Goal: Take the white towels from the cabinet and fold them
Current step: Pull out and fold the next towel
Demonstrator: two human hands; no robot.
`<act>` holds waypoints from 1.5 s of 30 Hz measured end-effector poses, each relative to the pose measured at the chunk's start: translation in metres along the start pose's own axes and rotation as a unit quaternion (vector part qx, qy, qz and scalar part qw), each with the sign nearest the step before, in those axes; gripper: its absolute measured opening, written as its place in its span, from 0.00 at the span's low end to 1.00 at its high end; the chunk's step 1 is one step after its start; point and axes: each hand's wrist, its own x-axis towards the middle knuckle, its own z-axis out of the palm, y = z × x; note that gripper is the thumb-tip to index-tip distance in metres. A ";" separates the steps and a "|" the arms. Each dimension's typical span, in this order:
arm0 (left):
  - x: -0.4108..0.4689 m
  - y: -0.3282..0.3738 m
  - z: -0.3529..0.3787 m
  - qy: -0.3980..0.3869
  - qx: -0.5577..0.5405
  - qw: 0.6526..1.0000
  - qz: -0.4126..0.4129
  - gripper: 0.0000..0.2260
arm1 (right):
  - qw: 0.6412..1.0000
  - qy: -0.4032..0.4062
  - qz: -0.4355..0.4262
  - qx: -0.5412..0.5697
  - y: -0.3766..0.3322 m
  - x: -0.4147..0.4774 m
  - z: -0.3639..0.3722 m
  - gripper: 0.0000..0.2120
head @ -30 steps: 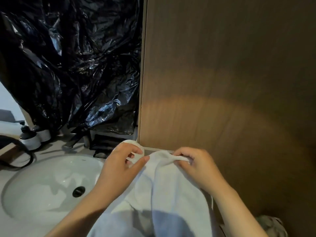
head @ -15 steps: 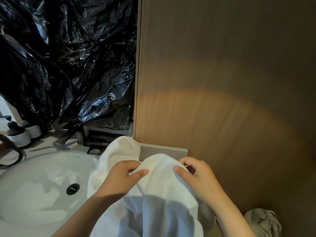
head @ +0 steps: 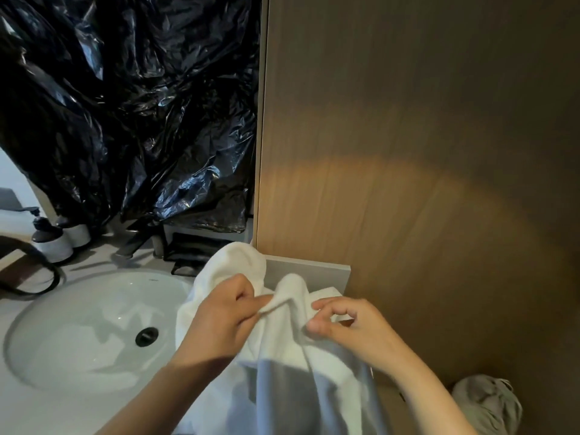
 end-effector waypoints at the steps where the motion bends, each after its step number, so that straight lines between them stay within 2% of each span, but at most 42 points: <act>1: -0.009 -0.002 0.002 -0.021 -0.005 1.000 -0.012 0.13 | 0.999 0.022 0.011 0.021 0.005 0.001 0.006 0.17; 3: -0.020 -0.003 0.002 -0.045 -0.021 0.998 -0.036 0.13 | 0.996 0.068 0.034 0.057 0.008 0.005 0.017 0.22; 6: -0.025 0.002 0.000 -0.049 -0.057 0.995 -0.061 0.12 | 0.993 0.027 0.086 0.070 0.007 0.011 0.029 0.36; 7: -0.025 0.005 -0.002 -0.050 -0.069 0.993 -0.076 0.12 | 0.993 0.018 0.089 0.078 0.006 0.012 0.031 0.36; 10: -0.023 0.015 -0.009 -0.054 -0.151 0.977 -0.139 0.07 | 0.991 0.022 0.046 0.123 0.000 0.013 0.030 0.24; 13: -0.010 0.016 -0.015 -0.026 -0.248 0.948 -0.199 0.15 | 0.985 0.028 0.006 0.168 -0.015 0.009 0.019 0.13; 14: -0.002 0.015 -0.016 -0.054 -0.280 0.934 -0.215 0.17 | 0.983 0.022 -0.008 0.182 -0.022 0.008 0.015 0.12; 17: 0.019 0.012 -0.015 -0.217 -0.366 0.874 -0.235 0.28 | 0.973 -0.004 -0.047 0.225 -0.043 0.005 0.000 0.09; 19: 0.030 0.016 -0.013 -0.259 -0.386 0.853 -0.237 0.31 | 0.974 -0.009 -0.070 0.217 -0.057 0.004 -0.011 0.06; 21: 0.041 0.023 -0.010 -0.265 -0.380 0.855 -0.234 0.27 | 0.979 -0.004 -0.096 0.181 -0.068 0.005 -0.024 0.06; 23: 0.052 0.033 -0.009 -0.261 -0.401 0.849 -0.226 0.18 | 0.982 0.004 -0.122 0.146 -0.078 0.006 -0.037 0.06; 25: 0.062 0.036 -0.011 -0.224 -0.413 0.856 -0.218 0.18 | 0.984 0.029 -0.154 0.084 -0.087 0.006 -0.052 0.07; 27: 0.074 0.034 -0.019 -0.165 -0.373 0.892 -0.193 0.21 | 0.981 0.065 -0.179 0.028 -0.092 0.007 -0.067 0.07; 29: 0.087 0.028 -0.031 -0.133 -0.288 0.934 -0.161 0.21 | 0.972 0.125 -0.199 0.000 -0.095 0.010 -0.084 0.08; 31: 0.098 0.022 -0.044 -0.125 -0.239 0.952 -0.145 0.21 | 0.957 0.198 -0.212 -0.034 -0.097 0.014 -0.100 0.08; 37: 0.112 0.007 -0.056 -0.126 -0.188 0.961 -0.158 0.08 | 0.900 0.368 -0.216 -0.087 -0.113 0.029 -0.146 0.07; 41: 0.117 0.008 -0.052 -0.037 -0.142 0.979 -0.143 0.08 | 0.894 0.379 -0.221 -0.094 -0.119 0.036 -0.153 0.07; 45: 0.128 0.024 -0.056 0.066 -0.177 0.971 -0.148 0.08 | 0.893 0.384 -0.215 -0.094 -0.121 0.037 -0.153 0.07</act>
